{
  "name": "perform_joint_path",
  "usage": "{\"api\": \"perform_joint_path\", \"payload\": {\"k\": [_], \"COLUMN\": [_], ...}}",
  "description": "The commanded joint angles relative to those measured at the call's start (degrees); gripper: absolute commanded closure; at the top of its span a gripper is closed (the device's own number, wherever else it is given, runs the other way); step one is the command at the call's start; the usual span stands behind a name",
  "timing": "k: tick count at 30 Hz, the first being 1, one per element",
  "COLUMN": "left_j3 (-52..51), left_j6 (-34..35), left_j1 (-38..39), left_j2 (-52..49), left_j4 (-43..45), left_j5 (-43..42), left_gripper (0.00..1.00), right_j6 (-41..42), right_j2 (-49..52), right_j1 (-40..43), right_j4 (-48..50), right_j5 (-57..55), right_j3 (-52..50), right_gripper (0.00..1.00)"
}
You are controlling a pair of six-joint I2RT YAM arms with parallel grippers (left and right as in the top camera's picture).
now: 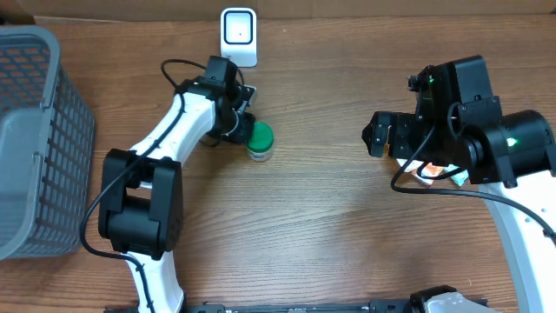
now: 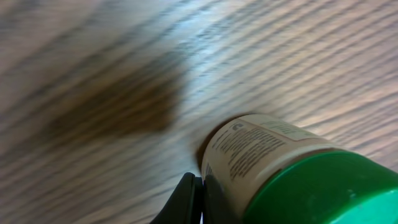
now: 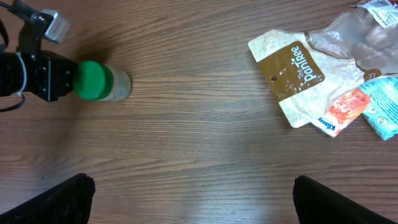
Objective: Scan the item barcode
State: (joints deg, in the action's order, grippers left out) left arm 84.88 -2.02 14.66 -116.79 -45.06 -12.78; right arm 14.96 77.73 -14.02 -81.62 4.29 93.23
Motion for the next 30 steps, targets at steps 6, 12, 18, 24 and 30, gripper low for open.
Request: {"api": "perform_joint_path", "payload": {"k": [6,12,18,24,30], "left_j3": [-0.1,0.1,0.2,0.9,0.9], "left_j6": [3.8,4.4,4.4,5.9,5.6], "left_j1": [2.8,2.6,2.3,-0.2,-0.4], "left_j2": [-0.9,-0.8,-0.8,-0.3,-0.2], "left_j4": [-0.2,-0.1,-1.1,-3.3,-7.3], "left_j5": [-7.7,-10.5,-9.8,-13.6,-17.4], "left_gripper": [0.96,0.96,0.96,0.96,0.96], "right_j6": [-0.4,-0.3,-0.3,-0.3,-0.4], "right_j2": [-0.4,0.8,4.3,8.9,12.3], "right_j1": [-0.2,-0.2,-0.2,-0.2,-0.4], "right_j4": [0.6,1.4,1.8,2.0,5.5], "right_j5": [0.3,0.4,2.1,2.7,7.2], "right_j3": [0.9,0.9,0.9,0.9,0.9], "right_gripper": [0.00,0.00,0.00,0.00,0.00]}}
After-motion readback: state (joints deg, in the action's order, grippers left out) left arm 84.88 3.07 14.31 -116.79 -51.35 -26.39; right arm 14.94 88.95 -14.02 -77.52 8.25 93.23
